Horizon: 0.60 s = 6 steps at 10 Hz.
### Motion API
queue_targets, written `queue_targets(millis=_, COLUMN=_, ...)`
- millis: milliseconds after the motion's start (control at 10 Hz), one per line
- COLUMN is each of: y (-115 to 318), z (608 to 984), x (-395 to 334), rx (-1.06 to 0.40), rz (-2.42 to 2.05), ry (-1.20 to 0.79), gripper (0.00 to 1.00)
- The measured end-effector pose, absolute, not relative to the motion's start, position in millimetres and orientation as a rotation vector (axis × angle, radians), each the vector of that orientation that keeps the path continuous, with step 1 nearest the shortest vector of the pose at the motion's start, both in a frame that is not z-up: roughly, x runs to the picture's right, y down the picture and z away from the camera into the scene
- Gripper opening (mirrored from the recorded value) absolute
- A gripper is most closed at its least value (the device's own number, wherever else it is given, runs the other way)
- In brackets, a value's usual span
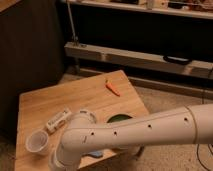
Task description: Knock the eraser over
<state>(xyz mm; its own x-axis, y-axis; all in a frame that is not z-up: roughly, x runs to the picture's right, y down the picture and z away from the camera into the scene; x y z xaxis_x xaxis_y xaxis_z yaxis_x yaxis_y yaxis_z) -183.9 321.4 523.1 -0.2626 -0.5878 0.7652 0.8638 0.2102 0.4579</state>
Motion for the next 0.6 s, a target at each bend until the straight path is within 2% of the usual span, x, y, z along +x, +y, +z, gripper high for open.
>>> queue_targets(millis=200, y=331.6, z=532.7, x=-184.9, rx=-0.333, rz=-1.401, ry=-1.200, gripper=0.00)
queue_targets(millis=600, y=322.4, z=543.7, x=-205.0, rx=-0.319, rz=-1.365, ry=-1.253, gripper=0.00)
